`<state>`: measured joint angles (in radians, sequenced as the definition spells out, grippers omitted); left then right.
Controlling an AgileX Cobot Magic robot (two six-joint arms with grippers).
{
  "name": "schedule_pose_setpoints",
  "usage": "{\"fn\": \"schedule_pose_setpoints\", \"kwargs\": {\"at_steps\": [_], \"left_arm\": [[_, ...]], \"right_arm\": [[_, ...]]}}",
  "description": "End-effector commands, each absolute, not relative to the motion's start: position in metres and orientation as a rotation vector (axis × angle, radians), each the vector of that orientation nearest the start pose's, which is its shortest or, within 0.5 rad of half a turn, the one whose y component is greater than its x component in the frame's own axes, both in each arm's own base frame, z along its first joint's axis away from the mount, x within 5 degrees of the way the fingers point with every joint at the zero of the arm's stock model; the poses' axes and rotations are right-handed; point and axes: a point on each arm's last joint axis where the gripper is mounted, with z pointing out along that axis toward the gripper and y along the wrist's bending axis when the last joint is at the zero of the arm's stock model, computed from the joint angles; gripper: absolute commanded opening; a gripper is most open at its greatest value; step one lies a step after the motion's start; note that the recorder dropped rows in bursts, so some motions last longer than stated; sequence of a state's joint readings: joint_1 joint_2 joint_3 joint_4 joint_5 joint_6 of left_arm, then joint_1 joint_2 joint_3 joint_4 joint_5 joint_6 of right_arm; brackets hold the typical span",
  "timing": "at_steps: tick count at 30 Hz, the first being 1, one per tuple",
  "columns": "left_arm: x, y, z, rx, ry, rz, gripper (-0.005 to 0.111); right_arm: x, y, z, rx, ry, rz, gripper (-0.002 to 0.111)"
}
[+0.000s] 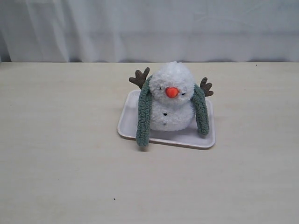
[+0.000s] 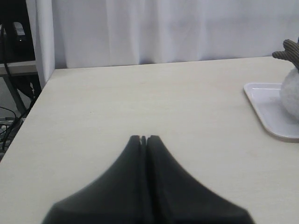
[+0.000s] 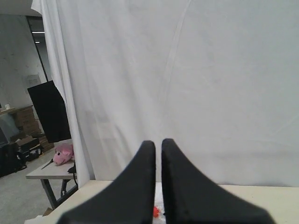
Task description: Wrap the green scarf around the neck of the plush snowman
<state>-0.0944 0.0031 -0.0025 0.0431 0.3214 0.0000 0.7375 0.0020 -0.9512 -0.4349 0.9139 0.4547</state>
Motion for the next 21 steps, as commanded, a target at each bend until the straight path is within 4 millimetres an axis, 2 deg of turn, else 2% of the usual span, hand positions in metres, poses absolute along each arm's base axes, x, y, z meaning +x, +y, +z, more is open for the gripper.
{"fn": "schedule_pose_setpoints", "kwargs": {"at_steps": [1,12,21], "left_arm": [[0.054,-0.004,0.185,0.108,1.789,-0.028,0.000],[0.054,-0.004,0.185,0.108,1.789,-0.028,0.000],[0.054,-0.004,0.185,0.108,1.789,-0.028,0.000]], "right_arm": [[-0.046,-0.083,0.404,-0.107,1.419,0.518,0.004],[-0.054,-0.075,0.403,-0.055,1.428,0.493,0.004],[-0.070,-0.048,0.401,0.006,1.469,0.631,0.004]]}}
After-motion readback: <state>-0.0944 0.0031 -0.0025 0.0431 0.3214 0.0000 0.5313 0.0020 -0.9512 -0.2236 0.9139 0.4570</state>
